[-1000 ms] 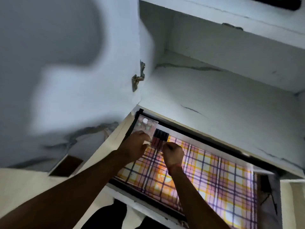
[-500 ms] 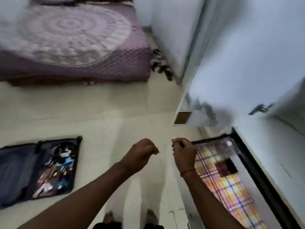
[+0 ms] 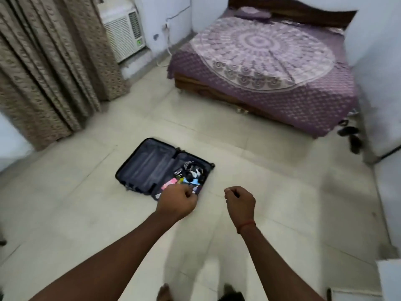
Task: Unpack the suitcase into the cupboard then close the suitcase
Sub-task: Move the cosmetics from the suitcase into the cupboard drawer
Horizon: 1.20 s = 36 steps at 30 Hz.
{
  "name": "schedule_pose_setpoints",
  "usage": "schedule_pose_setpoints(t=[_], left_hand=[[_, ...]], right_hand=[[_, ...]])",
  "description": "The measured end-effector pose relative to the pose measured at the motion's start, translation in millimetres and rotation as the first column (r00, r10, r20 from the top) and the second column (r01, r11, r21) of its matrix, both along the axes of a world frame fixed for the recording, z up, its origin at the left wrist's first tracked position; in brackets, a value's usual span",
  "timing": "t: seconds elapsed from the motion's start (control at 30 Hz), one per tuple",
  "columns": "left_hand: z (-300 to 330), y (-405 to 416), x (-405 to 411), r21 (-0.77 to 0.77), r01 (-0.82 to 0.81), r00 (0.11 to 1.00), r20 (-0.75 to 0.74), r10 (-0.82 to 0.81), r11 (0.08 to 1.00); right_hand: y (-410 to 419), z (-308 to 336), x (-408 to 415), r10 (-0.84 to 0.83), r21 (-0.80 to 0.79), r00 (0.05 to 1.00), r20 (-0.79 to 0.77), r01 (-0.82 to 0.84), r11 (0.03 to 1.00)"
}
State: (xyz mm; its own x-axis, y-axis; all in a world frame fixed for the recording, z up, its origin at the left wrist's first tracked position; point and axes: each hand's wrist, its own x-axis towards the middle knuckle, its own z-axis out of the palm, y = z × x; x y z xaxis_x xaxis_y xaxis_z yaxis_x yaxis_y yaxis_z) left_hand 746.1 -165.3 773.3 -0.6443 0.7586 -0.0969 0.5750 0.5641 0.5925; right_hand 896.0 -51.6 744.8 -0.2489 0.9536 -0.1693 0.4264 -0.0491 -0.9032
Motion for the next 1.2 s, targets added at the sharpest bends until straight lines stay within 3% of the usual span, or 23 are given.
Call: schedule_pose_setpoints(t=[0.1, 0.17, 0.23, 0.3, 0.37, 0.43, 0.5, 0.7, 0.77, 0.87, 0.97, 1.1, 1.17, 1.2], left_hand=[[2.5, -15.0, -59.7, -0.158, -0.128, 0.989, 0.060, 0.139, 0.979], [-4.1, -15.5, -96.0, -0.216, -0.102, 0.989, 0.082, 0.122, 0.971], [-14.3, -8.7, -132.9, -0.260, -0.061, 0.963, 0.241, 0.125, 0.964], [-22.1, 1.4, -161.7, -0.249, -0.117, 0.841, 0.490, 0.229, 0.961], [-27.6, 17.3, -190.8, -0.295, -0.230, 0.662, 0.651, 0.371, 0.927], [-39.4, 35.7, -219.9, -0.348, -0.270, 0.540, 0.717, 0.440, 0.898], [-52.3, 50.2, -247.1, -0.436, -0.226, 0.500, 0.715, 0.488, 0.871], [-155.4, 96.5, -326.3, -0.554, -0.204, 0.514, 0.641, 0.570, 0.807], [-213.1, 110.0, -352.4, -0.505, -0.213, 0.598, 0.610, 0.520, 0.836], [-318.2, 124.3, -384.6, -0.428, -0.084, 0.724, 0.594, 0.350, 0.900], [-439.5, 128.7, -409.7, -0.370, 0.029, 0.764, 0.607, 0.218, 0.928], [-580.9, 128.3, -441.8, -0.178, 0.192, 0.752, 0.659, -0.027, 0.965], [-637.7, 129.9, -456.1, -0.031, 0.211, 0.723, 0.678, -0.135, 0.977], [-663.4, 131.5, -462.3, 0.019, 0.219, 0.725, 0.666, -0.175, 0.976]], right_hand=[[-19.3, -8.0, -64.1, 0.061, 0.007, 0.998, 0.023, -0.062, 0.998], [-22.8, -12.6, -96.7, 0.085, -0.009, 0.996, 0.026, -0.085, 0.996], [-18.7, -19.5, -126.9, 0.101, -0.015, 0.994, 0.046, -0.100, 0.995], [-10.6, -26.8, -151.4, 0.127, -0.001, 0.989, 0.075, -0.127, 0.992], [4.4, -41.0, -181.4, 0.134, 0.010, 0.986, 0.099, -0.135, 0.991], [21.2, -61.8, -213.6, 0.148, 0.003, 0.984, 0.101, -0.149, 0.989], [35.5, -84.6, -243.7, 0.181, -0.006, 0.976, 0.122, -0.182, 0.983], [68.0, -185.0, -320.4, 0.260, 0.039, 0.952, 0.163, -0.269, 0.962], [78.2, -237.0, -339.1, 0.280, 0.055, 0.948, 0.155, -0.291, 0.955], [92.1, -325.4, -357.2, 0.304, 0.174, 0.926, 0.225, -0.345, 0.922], [108.9, -425.8, -371.3, 0.343, 0.390, 0.864, 0.368, -0.478, 0.787], [123.3, -546.1, -400.5, 0.402, 0.613, 0.783, 0.474, -0.621, 0.488], [124.5, -603.7, -417.9, 0.395, 0.640, 0.771, 0.499, -0.636, 0.432], [124.7, -635.3, -425.5, 0.388, 0.607, 0.760, 0.521, -0.650, 0.457]])
